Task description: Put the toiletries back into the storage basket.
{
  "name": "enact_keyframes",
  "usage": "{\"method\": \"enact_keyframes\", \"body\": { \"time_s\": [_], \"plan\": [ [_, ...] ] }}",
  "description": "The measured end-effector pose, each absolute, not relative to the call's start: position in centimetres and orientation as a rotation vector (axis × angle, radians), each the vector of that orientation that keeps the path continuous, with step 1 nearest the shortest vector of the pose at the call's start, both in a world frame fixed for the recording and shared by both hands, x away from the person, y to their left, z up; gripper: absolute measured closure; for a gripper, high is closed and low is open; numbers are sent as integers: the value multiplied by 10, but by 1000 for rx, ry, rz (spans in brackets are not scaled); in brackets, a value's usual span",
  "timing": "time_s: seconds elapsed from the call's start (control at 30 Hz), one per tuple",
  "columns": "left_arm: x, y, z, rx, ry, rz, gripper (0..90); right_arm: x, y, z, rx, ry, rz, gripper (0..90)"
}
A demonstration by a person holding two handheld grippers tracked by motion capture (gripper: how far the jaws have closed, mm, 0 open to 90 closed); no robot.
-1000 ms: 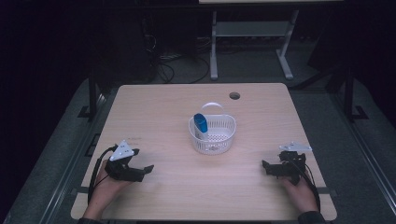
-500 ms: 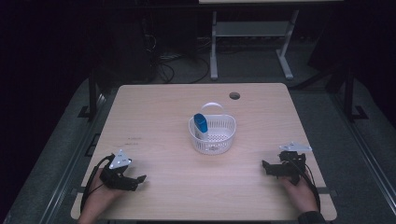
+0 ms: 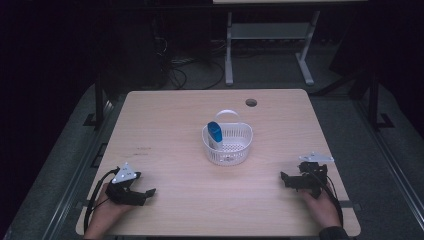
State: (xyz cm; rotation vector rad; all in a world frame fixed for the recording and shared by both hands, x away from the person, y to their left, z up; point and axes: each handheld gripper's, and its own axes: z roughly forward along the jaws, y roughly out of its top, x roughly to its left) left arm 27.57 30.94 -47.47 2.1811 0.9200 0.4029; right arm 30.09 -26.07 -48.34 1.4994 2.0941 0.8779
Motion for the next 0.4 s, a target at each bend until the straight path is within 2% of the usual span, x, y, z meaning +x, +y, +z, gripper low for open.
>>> {"method": "enact_keyframes", "body": {
  "time_s": [0.4],
  "plan": [
    [277,310,-475,2183,912,399,129,301,-261,-483,1500,2094,878,7]
  ]
}}
